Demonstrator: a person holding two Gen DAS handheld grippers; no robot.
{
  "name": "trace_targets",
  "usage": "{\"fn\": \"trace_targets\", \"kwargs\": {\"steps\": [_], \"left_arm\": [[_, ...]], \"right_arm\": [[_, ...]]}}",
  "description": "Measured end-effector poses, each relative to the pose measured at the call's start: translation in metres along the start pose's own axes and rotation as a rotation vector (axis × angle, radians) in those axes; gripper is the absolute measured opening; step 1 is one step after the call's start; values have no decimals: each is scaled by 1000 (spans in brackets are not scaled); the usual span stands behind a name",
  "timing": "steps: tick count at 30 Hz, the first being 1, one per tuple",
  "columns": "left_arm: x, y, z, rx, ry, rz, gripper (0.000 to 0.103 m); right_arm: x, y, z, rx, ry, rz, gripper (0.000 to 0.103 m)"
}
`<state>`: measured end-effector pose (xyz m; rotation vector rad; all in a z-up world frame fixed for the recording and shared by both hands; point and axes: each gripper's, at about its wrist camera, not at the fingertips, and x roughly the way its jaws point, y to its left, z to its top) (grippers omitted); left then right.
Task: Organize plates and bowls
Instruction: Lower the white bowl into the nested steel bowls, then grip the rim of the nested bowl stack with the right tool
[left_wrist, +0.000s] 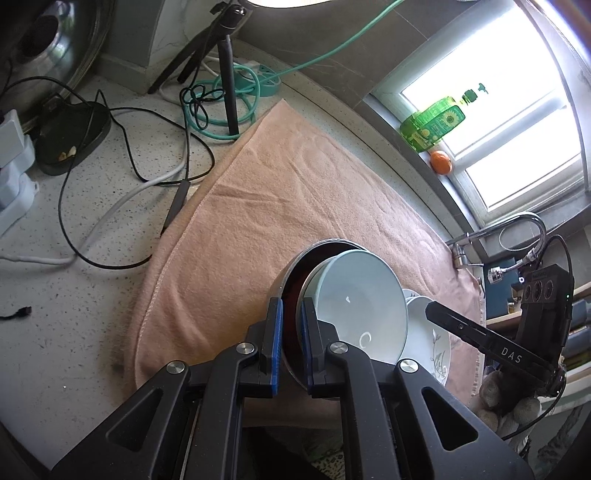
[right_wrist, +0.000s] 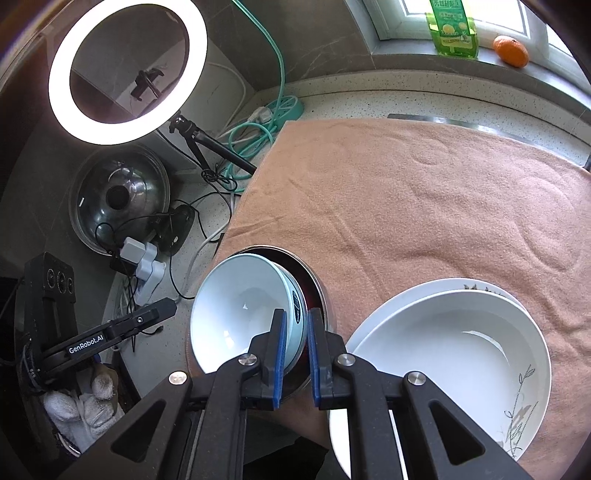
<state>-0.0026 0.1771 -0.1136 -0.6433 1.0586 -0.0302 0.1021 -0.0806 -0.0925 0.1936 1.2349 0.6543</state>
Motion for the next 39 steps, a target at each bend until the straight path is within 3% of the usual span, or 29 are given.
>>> {"fn": "trace_targets", "kwargs": {"steps": [9,20,39], "left_arm": [[4,19,-11,-51,11,15,8],[11,7,-11,-17,27,-4,8],[28,3,-11,30,50,43,8]], "right_arm": [[-3,-10,-8,19,-49,-50,12],[20,-12,-8,13,1,-64,12],[40,-14,-7,28,53,-54,12]]}}
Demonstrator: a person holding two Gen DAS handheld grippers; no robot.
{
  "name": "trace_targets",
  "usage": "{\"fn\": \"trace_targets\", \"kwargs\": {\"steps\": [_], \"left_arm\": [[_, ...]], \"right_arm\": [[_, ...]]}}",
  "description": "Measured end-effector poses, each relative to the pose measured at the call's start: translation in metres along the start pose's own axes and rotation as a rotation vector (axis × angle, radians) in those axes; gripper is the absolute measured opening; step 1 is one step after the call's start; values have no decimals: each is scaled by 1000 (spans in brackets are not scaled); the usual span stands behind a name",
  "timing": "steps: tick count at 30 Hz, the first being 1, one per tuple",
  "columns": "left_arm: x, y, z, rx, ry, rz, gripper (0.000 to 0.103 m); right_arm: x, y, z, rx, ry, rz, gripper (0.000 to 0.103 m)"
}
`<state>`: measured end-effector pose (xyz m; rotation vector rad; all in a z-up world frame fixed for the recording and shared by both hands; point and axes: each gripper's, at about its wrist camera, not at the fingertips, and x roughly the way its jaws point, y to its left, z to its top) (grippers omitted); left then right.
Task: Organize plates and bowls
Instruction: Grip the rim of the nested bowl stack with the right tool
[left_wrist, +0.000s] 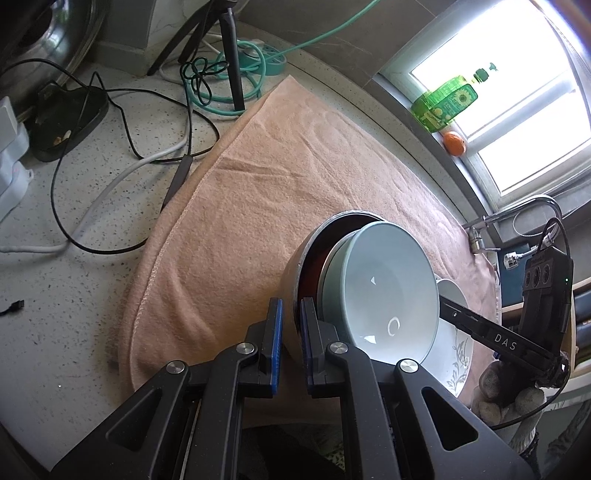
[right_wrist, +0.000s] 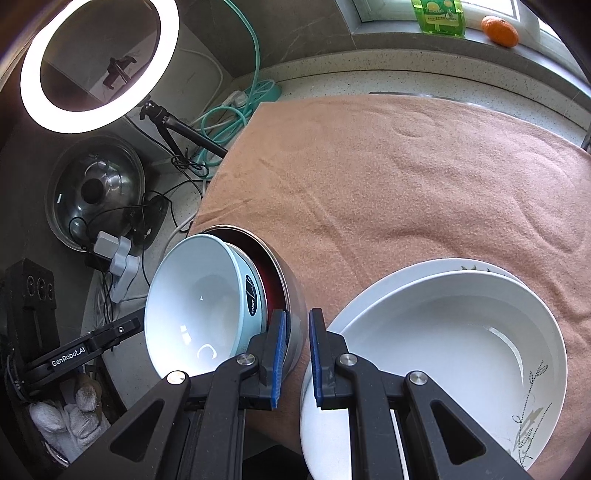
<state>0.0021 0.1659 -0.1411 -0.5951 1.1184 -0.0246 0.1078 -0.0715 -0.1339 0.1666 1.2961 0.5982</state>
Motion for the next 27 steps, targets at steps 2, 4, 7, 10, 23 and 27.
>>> {"fn": "trace_targets", "kwargs": {"steps": [2,4,7,10,23,27], "left_arm": [[2,1,0,-7,6,-5,8],[5,2,0,-7,11,-7,8],[7,2,1,-12,15,-10,8],[9,3,2,-15,18,-12,8],[12,2,3,-11,26,-9,8],[11,0,5,-6,19,-6,8]], "right_arm": [[2,0,1,3,5,4,12],[4,-1,1,4,9,4,12],[7,-1,2,10,17,9,12],[10,-2,3,23,28,19,12],[12,1,2,27,44,14,9],[12,2,2,31,41,5,9]]}}
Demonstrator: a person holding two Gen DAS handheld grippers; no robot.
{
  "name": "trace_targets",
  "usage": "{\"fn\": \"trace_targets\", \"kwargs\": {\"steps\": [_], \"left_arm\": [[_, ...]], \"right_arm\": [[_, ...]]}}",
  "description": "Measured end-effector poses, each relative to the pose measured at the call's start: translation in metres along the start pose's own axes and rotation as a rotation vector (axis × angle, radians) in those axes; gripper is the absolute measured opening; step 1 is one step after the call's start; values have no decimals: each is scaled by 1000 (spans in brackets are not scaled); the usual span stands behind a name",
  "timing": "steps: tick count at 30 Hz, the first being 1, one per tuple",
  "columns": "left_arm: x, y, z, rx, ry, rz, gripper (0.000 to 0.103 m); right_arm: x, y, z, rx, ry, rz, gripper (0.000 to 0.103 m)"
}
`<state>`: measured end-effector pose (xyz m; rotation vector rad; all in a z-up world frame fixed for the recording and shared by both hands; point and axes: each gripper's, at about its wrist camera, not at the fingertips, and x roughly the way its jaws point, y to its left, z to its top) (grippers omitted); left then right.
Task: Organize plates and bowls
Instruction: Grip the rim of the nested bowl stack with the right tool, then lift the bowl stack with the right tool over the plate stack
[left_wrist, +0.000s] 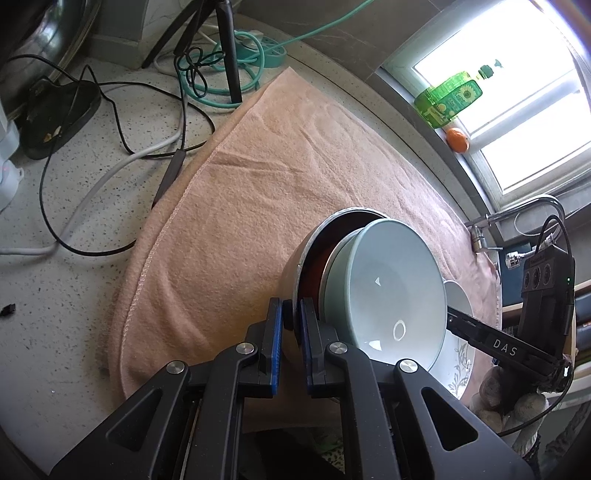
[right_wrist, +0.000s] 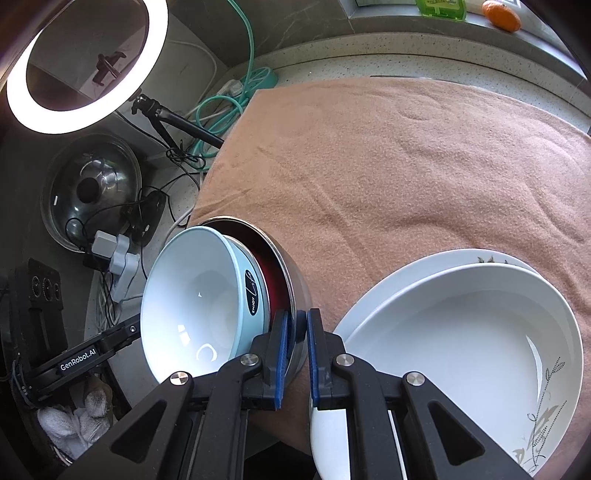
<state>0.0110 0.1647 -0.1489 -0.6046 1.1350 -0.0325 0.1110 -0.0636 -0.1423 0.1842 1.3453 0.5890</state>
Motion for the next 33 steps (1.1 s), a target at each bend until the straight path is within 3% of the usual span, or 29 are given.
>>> {"fn": "trace_targets", "kwargs": {"steps": [18,33], "left_arm": [[-12,-8,4,25,-26,-9,8],[-35,-48,13,109,-77,-65,8]], "right_arm": [[-14,3,0,-8,-37,-1,9],[-63,-6,-3,31,-110,1,9]]}}
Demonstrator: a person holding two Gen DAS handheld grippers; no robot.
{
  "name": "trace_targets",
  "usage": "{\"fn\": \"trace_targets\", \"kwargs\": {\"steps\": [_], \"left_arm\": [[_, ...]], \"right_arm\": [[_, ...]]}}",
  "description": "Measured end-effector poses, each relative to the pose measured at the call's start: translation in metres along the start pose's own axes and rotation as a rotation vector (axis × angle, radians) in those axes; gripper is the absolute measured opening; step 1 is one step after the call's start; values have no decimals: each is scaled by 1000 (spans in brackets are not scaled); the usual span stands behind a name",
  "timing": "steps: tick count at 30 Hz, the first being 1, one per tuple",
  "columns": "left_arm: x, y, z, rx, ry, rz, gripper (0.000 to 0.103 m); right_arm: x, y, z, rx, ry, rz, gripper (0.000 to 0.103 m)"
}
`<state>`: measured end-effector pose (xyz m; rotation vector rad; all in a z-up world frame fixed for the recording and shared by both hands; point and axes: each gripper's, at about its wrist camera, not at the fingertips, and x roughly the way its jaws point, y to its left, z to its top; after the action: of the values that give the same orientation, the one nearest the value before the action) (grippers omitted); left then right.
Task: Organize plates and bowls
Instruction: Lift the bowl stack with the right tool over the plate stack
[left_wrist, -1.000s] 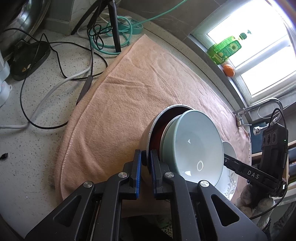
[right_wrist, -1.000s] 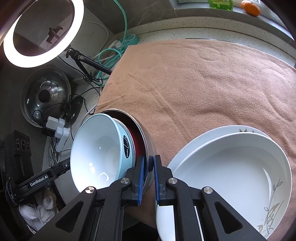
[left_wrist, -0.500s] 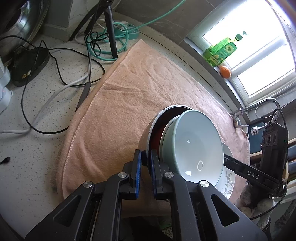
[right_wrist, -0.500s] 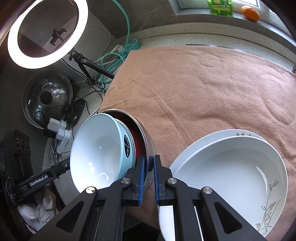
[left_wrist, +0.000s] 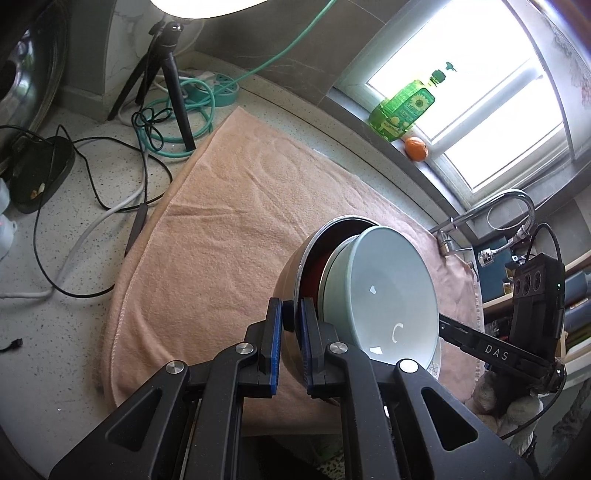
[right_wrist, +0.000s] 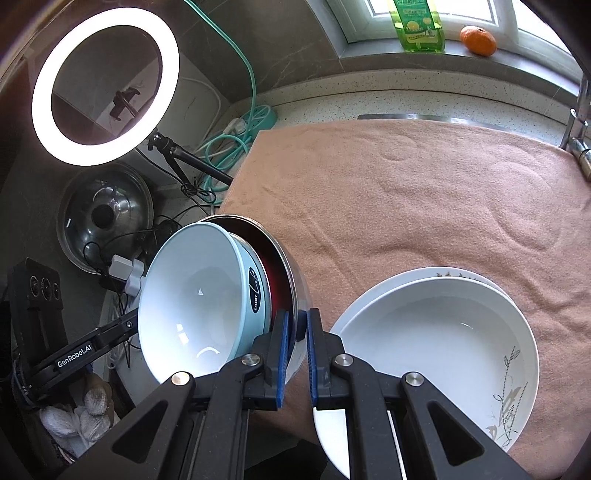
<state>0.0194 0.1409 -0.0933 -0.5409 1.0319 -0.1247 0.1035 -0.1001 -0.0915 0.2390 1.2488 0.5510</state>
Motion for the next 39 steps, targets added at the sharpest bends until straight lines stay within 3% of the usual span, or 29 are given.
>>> {"fn": "trace_targets", "kwargs": {"steps": [10,39], "left_arm": [[6,-34,2,66,13,-51,8],[64,-111,-20,235,195,-132,8]], "right_arm": [[-34,-24,-10,55,-50,-30,9],[-89,-106,-60,246,-109,-145,9]]}}
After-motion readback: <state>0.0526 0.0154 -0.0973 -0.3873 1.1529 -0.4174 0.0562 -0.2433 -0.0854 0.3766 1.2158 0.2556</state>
